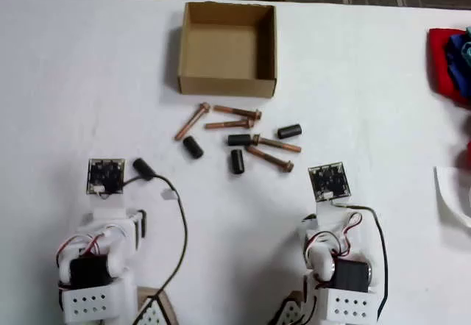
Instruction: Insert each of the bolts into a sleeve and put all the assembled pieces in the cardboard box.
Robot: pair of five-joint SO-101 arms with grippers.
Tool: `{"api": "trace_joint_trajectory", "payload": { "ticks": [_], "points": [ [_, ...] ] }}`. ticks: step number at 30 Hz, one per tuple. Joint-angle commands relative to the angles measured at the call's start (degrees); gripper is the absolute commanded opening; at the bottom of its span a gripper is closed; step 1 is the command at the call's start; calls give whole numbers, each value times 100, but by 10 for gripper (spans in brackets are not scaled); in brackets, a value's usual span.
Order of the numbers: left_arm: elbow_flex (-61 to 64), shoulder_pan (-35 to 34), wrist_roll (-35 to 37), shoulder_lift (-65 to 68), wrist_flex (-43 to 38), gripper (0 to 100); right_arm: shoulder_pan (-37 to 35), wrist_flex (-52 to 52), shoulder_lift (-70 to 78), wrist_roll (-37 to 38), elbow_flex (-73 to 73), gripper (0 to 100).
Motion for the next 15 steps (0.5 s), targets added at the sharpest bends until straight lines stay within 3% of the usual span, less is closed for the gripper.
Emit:
{"api": "trace_joint_trajectory", "payload": {
  "ticks": [1, 15],
  "points": [
    [119, -35, 35, -132, -18, 181, -22, 40, -40, 0, 62, 22],
    [119, -35, 35, -132, -18, 181, -145, 40, -40, 0, 62, 23]
  ]
}}
